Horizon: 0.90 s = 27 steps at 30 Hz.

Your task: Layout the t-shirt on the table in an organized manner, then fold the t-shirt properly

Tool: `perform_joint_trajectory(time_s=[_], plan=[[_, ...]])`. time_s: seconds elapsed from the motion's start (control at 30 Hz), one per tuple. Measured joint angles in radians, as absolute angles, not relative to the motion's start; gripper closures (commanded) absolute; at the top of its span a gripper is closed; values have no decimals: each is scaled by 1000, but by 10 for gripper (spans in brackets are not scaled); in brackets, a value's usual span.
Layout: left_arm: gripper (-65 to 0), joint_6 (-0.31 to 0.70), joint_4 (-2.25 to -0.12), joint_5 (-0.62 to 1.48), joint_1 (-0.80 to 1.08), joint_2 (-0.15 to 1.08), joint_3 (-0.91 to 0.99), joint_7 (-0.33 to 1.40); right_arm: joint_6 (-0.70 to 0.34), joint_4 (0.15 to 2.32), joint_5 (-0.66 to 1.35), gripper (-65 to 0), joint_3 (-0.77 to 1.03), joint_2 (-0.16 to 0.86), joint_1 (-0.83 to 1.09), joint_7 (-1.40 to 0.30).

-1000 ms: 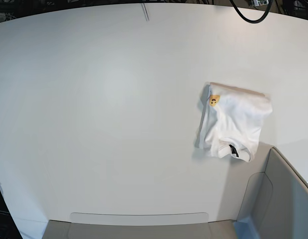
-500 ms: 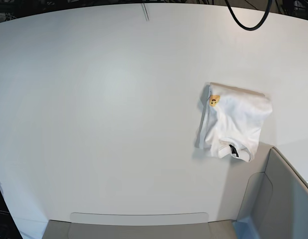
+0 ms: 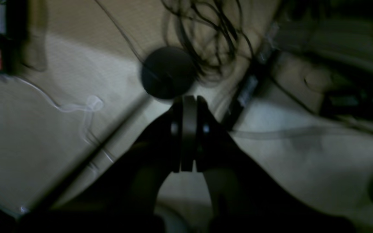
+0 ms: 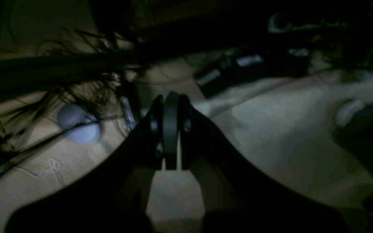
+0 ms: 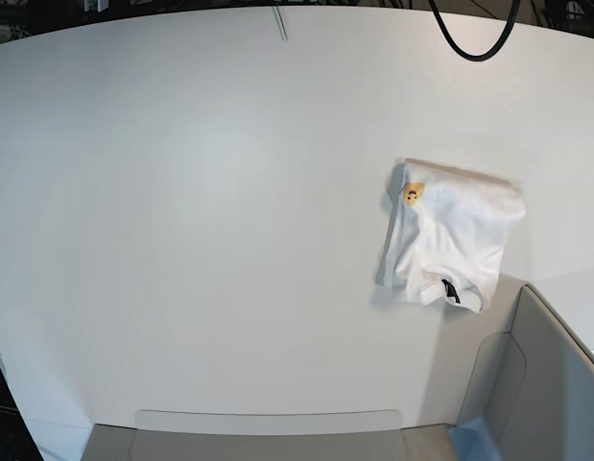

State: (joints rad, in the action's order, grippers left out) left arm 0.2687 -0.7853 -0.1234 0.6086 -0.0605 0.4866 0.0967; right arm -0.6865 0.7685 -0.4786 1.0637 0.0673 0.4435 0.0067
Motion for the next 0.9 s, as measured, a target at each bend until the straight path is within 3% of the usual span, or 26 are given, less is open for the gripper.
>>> perform_joint_trajectory(time_s=[0.23,0.4,0.47,0.53,0.6,0.77,0.9], plan=[[0,262,-449,-127,424,37,487,98,-686,522,-793,0,1204,181,270,8],[0,258,-221,-128,292,123,487,39,-685,382,-941,0,1207,247,197,20],[0,200,-152,-128,267,146,487,-40,-686,323,-1002,0,1207,273,173,18],[0,76,-104,-128,260,159,487,-67,-685,279,-1049,0,1207,289,155,17],[0,-15,-72,-128,261,164,486,-70,-631,256,-1071,0,1207,292,146,22],[0,-90,-11,-128,233,161,414,-65,-511,250,-1172,0,1207,286,115,18],[0,-86,0,-130,210,152,388,-75,-490,250,-1182,0,1207,265,102,23]])
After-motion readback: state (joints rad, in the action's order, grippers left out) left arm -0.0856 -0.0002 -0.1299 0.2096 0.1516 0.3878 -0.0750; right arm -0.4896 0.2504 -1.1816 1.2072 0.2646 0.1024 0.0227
